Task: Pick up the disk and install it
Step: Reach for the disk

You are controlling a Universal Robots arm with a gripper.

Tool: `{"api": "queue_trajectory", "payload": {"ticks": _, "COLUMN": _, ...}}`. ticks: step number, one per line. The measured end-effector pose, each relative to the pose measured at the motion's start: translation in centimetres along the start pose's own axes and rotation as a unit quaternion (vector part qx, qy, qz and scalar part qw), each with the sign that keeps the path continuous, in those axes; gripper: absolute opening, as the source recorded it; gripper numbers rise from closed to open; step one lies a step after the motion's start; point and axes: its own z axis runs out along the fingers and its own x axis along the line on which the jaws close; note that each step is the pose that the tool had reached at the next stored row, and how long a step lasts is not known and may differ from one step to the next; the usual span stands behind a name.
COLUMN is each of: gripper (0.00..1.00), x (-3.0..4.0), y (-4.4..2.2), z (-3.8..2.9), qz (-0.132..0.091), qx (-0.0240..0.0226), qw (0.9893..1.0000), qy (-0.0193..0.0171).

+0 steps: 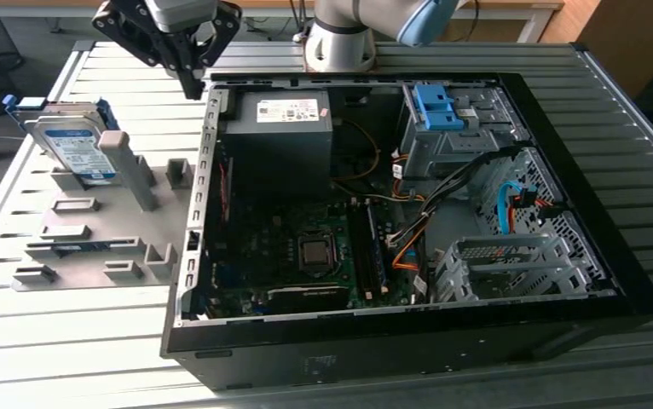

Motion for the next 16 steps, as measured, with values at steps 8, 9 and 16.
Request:
{"api": "queue_trajectory", "payload": {"ticks": 8, "gripper": 0.11, "x": 0.58, "y": -0.04, "z": 0.02, "qz": 0.0, "qx": 0.0, "qw": 1.0, "qy": 0.0}}
{"api": "queue_trajectory", "payload": {"ticks": 9, "gripper": 0.11, "x": 0.65, "y": -0.05, "z": 0.02, "qz": 0.0, "qx": 0.0, "qw": 1.0, "qy": 0.0}}
{"api": "queue_trajectory", "payload": {"ticks": 16, "gripper": 0.11, "x": 1.21, "y": -0.1, "z": 0.04, "qz": 0.0, "qx": 0.0, "qw": 1.0, "qy": 0.0}}
